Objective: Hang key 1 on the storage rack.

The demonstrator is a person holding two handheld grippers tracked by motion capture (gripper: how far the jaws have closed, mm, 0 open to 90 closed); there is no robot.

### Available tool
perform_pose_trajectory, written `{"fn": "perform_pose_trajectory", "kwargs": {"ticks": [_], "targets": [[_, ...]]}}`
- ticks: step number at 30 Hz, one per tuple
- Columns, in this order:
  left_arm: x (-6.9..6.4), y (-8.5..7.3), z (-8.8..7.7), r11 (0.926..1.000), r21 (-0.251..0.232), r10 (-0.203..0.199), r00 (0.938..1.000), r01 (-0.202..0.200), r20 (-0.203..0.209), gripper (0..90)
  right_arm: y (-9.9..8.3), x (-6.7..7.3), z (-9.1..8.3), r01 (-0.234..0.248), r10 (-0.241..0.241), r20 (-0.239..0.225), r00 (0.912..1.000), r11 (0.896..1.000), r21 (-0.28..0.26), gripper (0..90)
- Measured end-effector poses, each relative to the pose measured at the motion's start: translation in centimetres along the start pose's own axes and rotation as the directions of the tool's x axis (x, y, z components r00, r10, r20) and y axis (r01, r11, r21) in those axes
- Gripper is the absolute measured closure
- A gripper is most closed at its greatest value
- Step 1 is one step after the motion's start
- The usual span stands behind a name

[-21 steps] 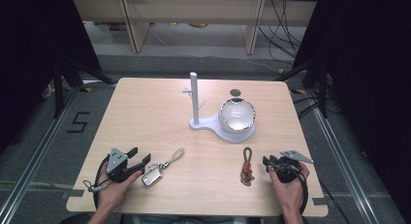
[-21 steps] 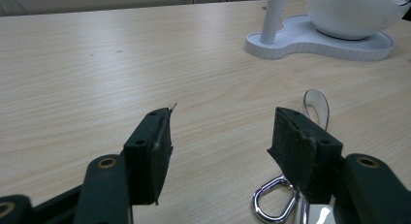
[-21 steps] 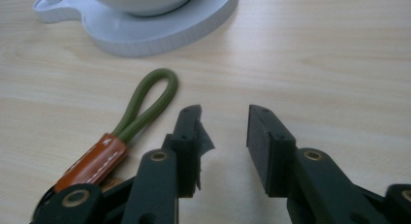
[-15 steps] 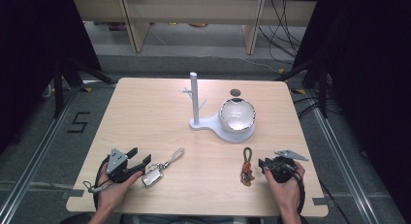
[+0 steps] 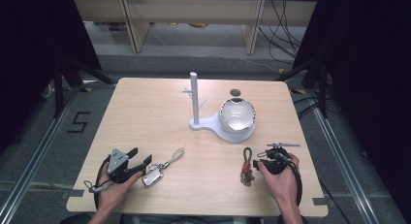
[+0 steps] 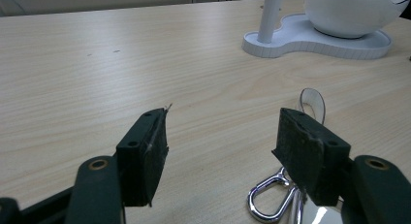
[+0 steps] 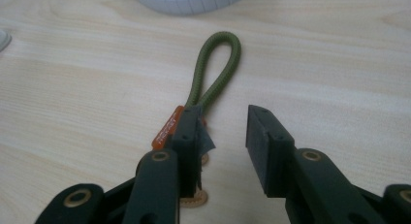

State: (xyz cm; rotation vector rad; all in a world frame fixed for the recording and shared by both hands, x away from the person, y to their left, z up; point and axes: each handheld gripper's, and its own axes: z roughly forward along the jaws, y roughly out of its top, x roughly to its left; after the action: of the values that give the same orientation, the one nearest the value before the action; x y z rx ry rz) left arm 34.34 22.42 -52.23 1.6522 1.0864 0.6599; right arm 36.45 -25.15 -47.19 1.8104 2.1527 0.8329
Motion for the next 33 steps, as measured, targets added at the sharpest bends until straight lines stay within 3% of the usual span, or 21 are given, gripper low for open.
{"fn": "perform_pose_trajectory", "kwargs": {"ticks": [1,2,5,7,9,10,11,14,16,18,19,21,22,23,24,25,26,29,30,32,33], "targets": [[0.0,0.0,0.0,1.0000,0.000,0.000,1.0000,0.000,0.000,34.8,0.0,0.0,0.0,0.000,0.000,0.000,1.0000,1.000,0.000,66.9],[0.0,0.0,0.0,1.0000,0.000,0.000,1.0000,0.000,0.000,34.7,0.3,0.6,-0.1,-0.053,0.053,-0.005,0.9986,0.998,0.026,67.1],[0.0,0.0,0.0,1.0000,0.002,0.000,1.0000,0.000,0.000,34.7,0.7,0.7,-0.1,-0.044,0.044,0.001,0.9990,0.998,0.053,67.3],[0.0,0.0,0.0,1.0000,0.004,0.001,1.0000,-0.001,0.000,34.6,1.0,1.0,-0.1,-0.067,0.067,0.001,0.9978,0.995,0.074,67.5],[0.0,0.0,0.0,1.0000,0.005,0.003,1.0000,-0.003,-0.001,34.6,1.3,1.0,0.1,-0.060,0.058,0.025,0.9980,0.993,0.097,67.4],[-0.1,0.0,0.0,1.0000,0.005,0.004,1.0000,-0.004,-0.001,34.6,1.8,1.2,-0.1,-0.072,0.071,0.013,0.9974,0.982,0.172,67.3],[-0.1,0.0,0.0,1.0000,0.005,0.005,1.0000,-0.005,0.000,34.6,1.9,1.6,0.0,-0.117,0.117,0.010,0.9930,0.979,0.168,67.3],[-0.1,0.0,0.0,1.0000,0.003,0.005,1.0000,-0.005,-0.001,34.5,2.4,2.0,0.3,-0.118,0.116,0.022,0.9930,0.969,0.219,66.1],[-0.1,0.0,0.0,1.0000,0.003,0.005,1.0000,-0.005,-0.001,34.5,2.6,2.5,0.6,-0.146,0.143,0.030,0.9892,0.964,0.223,65.8],[-0.1,0.0,0.0,1.0000,0.002,0.005,1.0000,-0.005,-0.002,34.5,2.8,2.5,0.7,-0.130,0.126,0.034,0.9914,0.961,0.244,65.5],[-0.1,0.0,0.0,1.0000,0.003,0.009,1.0000,-0.009,-0.002,34.5,3.1,2.8,0.9,-0.140,0.133,0.042,0.9902,0.953,0.267,65.3],[-0.1,0.0,0.0,1.0000,0.002,0.008,1.0000,-0.008,-0.002,34.4,3.2,3.0,1.1,-0.151,0.142,0.052,0.9885,0.954,0.260,64.8],[-0.1,0.0,0.0,1.0000,0.001,0.008,1.0000,-0.008,-0.003,34.4,3.5,3.3,1.3,-0.163,0.155,0.050,0.9867,0.938,0.305,64.1],[-0.1,0.0,0.0,1.0000,0.001,0.008,1.0000,-0.008,-0.003,34.4,3.5,3.3,1.3,-0.163,0.155,0.050,0.9867,0.938,0.305,64.1],[-0.1,0.0,0.0,0.9999,0.001,0.010,0.9999,-0.010,-0.002,34.4,3.5,3.0,1.8,-0.117,0.108,0.046,0.9931,0.950,0.288,63.4],[-0.1,0.0,0.0,0.9999,0.001,0.010,0.9999,-0.010,-0.002,34.4,3.5,3.0,1.8,-0.117,0.108,0.046,0.9931,0.950,0.288,63.4],[-0.1,0.0,0.0,0.9999,-0.001,0.010,0.9999,-0.010,-0.003,34.4,3.8,3.7,1.9,-0.173,0.161,0.066,0.9848,0.925,0.339,63.0],[-0.1,0.0,0.0,0.9999,0.000,0.011,0.9999,-0.011,-0.004,34.4,4.0,4.0,2.2,-0.177,0.161,0.073,0.9842,0.920,0.349,61.9],[-0.1,0.0,0.0,0.9999,0.000,0.011,0.9999,-0.011,-0.003,34.4,4.3,4.3,2.5,-0.192,0.172,0.086,0.9813,0.912,0.363,60.4],[-0.1,0.0,0.1,0.9999,-0.009,0.009,1.0000,-0.009,0.002,34.4,4.4,4.4,3.0,-0.187,0.158,0.107,0.9816,0.910,0.369,59.4],[-0.1,0.0,0.1,0.9999,-0.009,0.009,1.0000,-0.009,0.002,34.4,4.3,4.3,3.2,-0.179,0.149,0.110,0.9827,0.916,0.358,58.8]]}}
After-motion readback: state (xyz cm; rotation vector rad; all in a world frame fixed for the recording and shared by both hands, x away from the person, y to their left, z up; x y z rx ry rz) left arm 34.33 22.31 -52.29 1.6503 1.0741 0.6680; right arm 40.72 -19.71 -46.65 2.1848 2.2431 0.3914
